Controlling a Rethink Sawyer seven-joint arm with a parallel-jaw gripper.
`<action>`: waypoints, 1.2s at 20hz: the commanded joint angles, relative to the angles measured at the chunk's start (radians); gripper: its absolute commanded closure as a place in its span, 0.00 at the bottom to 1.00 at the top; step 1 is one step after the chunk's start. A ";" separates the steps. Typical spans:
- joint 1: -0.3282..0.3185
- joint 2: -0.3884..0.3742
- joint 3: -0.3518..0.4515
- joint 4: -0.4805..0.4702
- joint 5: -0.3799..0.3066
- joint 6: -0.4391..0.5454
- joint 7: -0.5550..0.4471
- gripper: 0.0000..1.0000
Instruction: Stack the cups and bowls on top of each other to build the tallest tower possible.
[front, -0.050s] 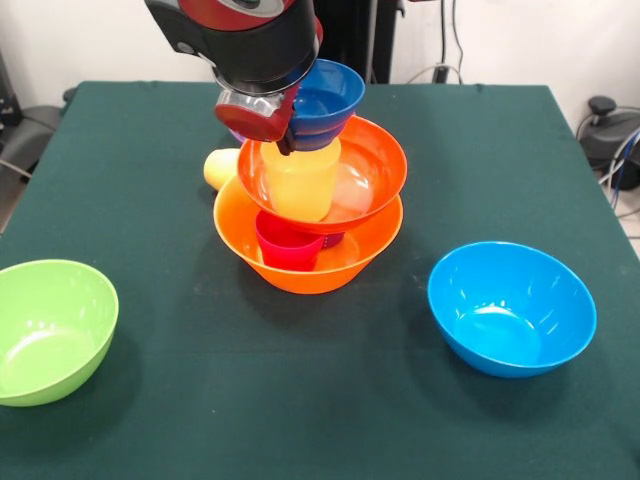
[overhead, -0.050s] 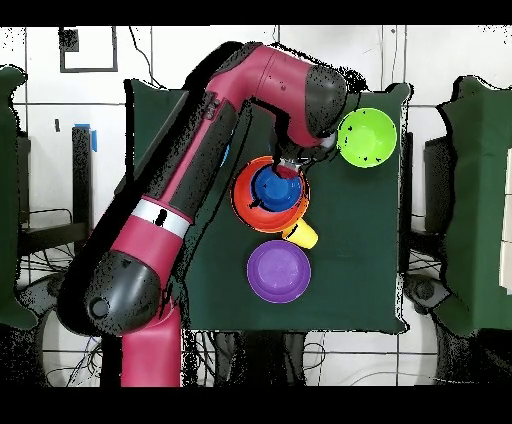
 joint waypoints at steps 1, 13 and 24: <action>0.005 -0.005 0.053 -0.093 0.020 0.083 0.063 1.00; 0.003 -0.009 0.052 -0.111 0.035 0.110 0.080 1.00; 0.002 -0.012 0.029 -0.128 0.049 0.150 0.095 0.00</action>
